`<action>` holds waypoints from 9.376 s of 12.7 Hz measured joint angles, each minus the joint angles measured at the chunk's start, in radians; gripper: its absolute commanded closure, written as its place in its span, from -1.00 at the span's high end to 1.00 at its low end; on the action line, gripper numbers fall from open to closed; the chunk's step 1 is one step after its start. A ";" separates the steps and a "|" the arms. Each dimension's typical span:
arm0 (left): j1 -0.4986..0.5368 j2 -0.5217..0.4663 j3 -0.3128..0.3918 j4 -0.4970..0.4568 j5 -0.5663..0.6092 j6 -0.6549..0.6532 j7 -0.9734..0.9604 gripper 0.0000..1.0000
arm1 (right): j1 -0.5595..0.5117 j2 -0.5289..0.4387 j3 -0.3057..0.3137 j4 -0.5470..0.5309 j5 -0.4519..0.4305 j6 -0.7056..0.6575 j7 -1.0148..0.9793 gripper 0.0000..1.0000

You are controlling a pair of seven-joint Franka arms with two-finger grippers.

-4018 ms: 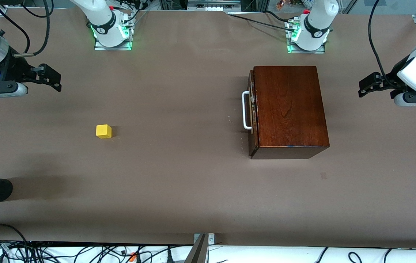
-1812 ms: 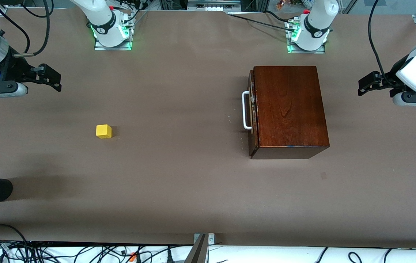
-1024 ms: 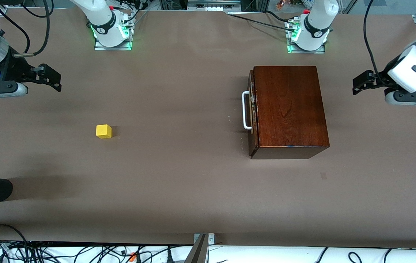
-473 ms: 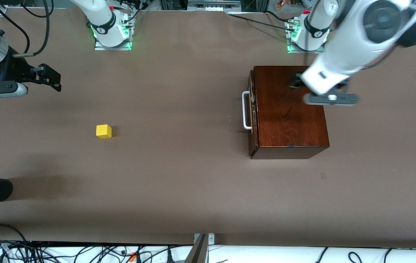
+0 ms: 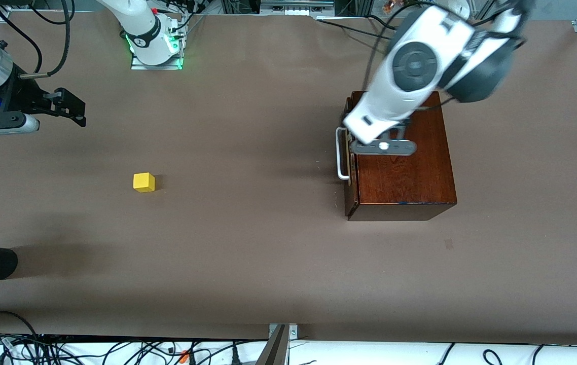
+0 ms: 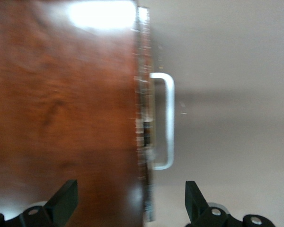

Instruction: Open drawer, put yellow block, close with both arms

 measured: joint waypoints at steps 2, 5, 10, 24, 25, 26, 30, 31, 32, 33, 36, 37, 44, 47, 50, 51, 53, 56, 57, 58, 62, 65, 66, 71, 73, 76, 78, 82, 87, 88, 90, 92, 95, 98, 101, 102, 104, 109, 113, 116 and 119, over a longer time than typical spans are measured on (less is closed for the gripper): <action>-0.083 0.046 -0.003 0.002 0.080 0.036 -0.094 1.00 | 0.000 0.000 0.000 0.000 0.000 0.000 0.000 1.00; -0.193 0.118 -0.004 0.003 0.218 0.078 -0.232 1.00 | 0.000 0.000 0.001 0.000 0.000 0.000 0.000 1.00; -0.229 0.211 0.000 -0.001 0.324 0.132 -0.285 1.00 | 0.000 0.000 0.001 0.000 0.000 0.000 0.000 1.00; -0.223 0.231 0.006 -0.090 0.385 0.241 -0.285 1.00 | -0.001 0.001 -0.003 0.000 0.000 -0.001 0.000 1.00; -0.223 0.232 0.007 -0.097 0.385 0.245 -0.285 1.00 | -0.001 0.002 -0.003 0.000 0.000 -0.001 0.000 1.00; -0.223 0.232 0.007 -0.102 0.385 0.247 -0.286 1.00 | -0.001 0.002 -0.003 0.000 0.000 -0.001 0.000 1.00; -0.223 0.233 0.009 -0.118 0.385 0.286 -0.317 1.00 | -0.001 0.002 -0.003 0.000 0.000 -0.001 0.000 1.00; -0.223 0.233 0.009 -0.121 0.385 0.292 -0.333 1.00 | -0.001 0.002 -0.003 0.000 0.000 -0.001 0.000 1.00; -0.222 0.233 0.010 -0.122 0.385 0.296 -0.344 1.00 | -0.001 0.002 -0.003 0.000 0.000 -0.001 0.000 1.00; -0.223 0.233 0.009 -0.122 0.385 0.300 -0.352 1.00 | -0.001 0.002 -0.003 0.000 0.000 -0.001 0.000 1.00; -0.225 0.233 0.007 -0.124 0.385 0.336 -0.393 1.00 | -0.001 0.002 -0.003 0.000 0.000 -0.001 0.000 1.00; -0.227 0.233 0.006 -0.125 0.385 0.351 -0.404 1.00 | -0.001 0.002 -0.003 0.000 0.000 -0.001 0.000 1.00; -0.263 0.233 -0.002 -0.107 0.317 0.417 -0.467 1.00 | -0.001 0.002 -0.003 0.000 0.000 -0.001 0.000 1.00; -0.267 0.236 -0.003 -0.100 0.283 0.465 -0.473 1.00 | -0.001 0.002 -0.003 0.000 0.000 -0.001 0.000 1.00; -0.267 0.239 -0.002 -0.097 0.283 0.465 -0.485 1.00 | -0.001 0.002 -0.003 0.000 0.000 -0.001 0.000 1.00; -0.267 0.240 -0.002 -0.096 0.283 0.465 -0.485 1.00 | -0.001 0.002 -0.003 0.000 0.000 -0.001 0.000 1.00; -0.267 0.240 -0.003 -0.085 0.283 0.465 -0.485 1.00 | -0.001 0.002 -0.003 0.000 0.000 -0.001 0.000 1.00; -0.267 0.237 -0.006 -0.012 0.283 0.376 -0.476 1.00 | -0.001 0.002 -0.003 0.000 0.000 -0.001 0.000 1.00; -0.267 0.232 -0.006 0.026 0.283 0.314 -0.446 1.00 | -0.001 0.002 -0.003 0.000 0.000 -0.001 0.000 1.00; -0.264 0.222 -0.006 0.061 0.283 0.248 -0.404 1.00 | -0.001 0.002 -0.003 0.000 0.000 -0.001 0.000 1.00; -0.173 0.143 -0.002 0.142 0.257 0.044 -0.218 1.00 | -0.001 0.002 -0.002 0.000 0.000 -0.001 0.000 1.00; -0.040 0.069 -0.001 0.155 0.253 -0.050 -0.098 1.00 | 0.000 0.002 -0.001 0.003 0.000 0.001 0.000 1.00; 0.006 0.046 -0.001 0.156 0.247 -0.070 -0.061 1.00 | 0.000 0.002 0.001 0.005 0.000 0.003 0.000 1.00; 0.246 -0.037 0.010 0.208 0.134 -0.196 0.220 1.00 | 0.006 0.017 0.028 0.008 0.012 0.060 -0.002 1.00; 0.266 -0.071 0.080 0.218 0.112 -0.214 0.371 1.00 | 0.007 0.037 0.027 0.007 0.012 0.063 -0.002 1.00; 0.209 -0.154 0.281 0.164 0.036 -0.214 0.548 1.00 | 0.007 0.074 0.027 0.007 0.012 0.063 -0.002 1.00; 0.182 -0.224 0.367 0.076 0.030 -0.122 0.586 1.00 | 0.008 0.107 0.027 0.003 0.002 0.063 -0.002 1.00; 0.180 -0.342 0.404 -0.100 0.030 -0.032 0.594 1.00 | 0.005 0.247 0.024 -0.004 -0.012 0.082 -0.018 1.00; 0.178 -0.355 0.398 -0.103 0.030 -0.041 0.594 1.00 | 0.005 0.352 0.018 -0.104 -0.008 0.308 -0.028 1.00; 0.178 -0.355 0.398 -0.103 0.030 -0.043 0.594 1.00 | 0.004 0.352 0.017 -0.149 0.001 0.346 -0.028 1.00; 0.178 -0.355 0.398 -0.103 0.030 -0.045 0.594 1.00 | 0.003 0.343 0.007 -0.255 0.013 0.459 -0.027 1.00; 0.178 -0.355 0.398 -0.103 0.030 -0.046 0.594 1.00 | -0.001 0.331 -0.002 -0.386 0.015 0.622 -0.027 1.00; 0.178 -0.355 0.398 -0.103 0.030 -0.055 0.594 1.00 | -0.003 0.323 -0.004 -0.531 0.015 0.823 -0.027 1.00; 0.178 -0.355 0.398 -0.103 0.030 -0.060 0.594 1.00 | -0.003 0.322 -0.004 -0.573 0.016 0.878 -0.027 1.00; 0.178 -0.355 0.398 -0.103 0.030 -0.062 0.594 1.00 | -0.003 0.322 -0.008 -0.626 0.017 0.947 -0.027 1.00; 0.178 -0.355 0.398 -0.103 0.030 -0.064 0.594 1.00 | -0.003 0.322 -0.014 -0.637 0.017 0.957 -0.027 0.99; 0.178 -0.355 0.398 -0.103 0.030 -0.069 0.594 1.00 | -0.005 0.322 -0.027 -0.646 0.017 0.967 -0.028 0.91; 0.178 -0.355 0.398 -0.103 0.030 -0.073 0.594 1.00 | -0.005 0.326 -0.031 -0.651 0.017 0.969 -0.028 0.65; 0.178 -0.355 0.398 -0.103 0.030 -0.073 0.594 1.00 | -0.005 0.336 -0.031 -0.654 0.017 0.978 -0.028 0.25; 0.178 -0.355 0.398 -0.103 0.030 -0.073 0.594 1.00 | -0.005 0.343 -0.031 -0.656 0.017 0.987 -0.028 -0.41; 0.178 -0.355 0.398 -0.103 0.030 -0.073 0.594 1.00 | -0.005 0.342 -0.031 -0.655 0.017 0.988 -0.028 -0.61</action>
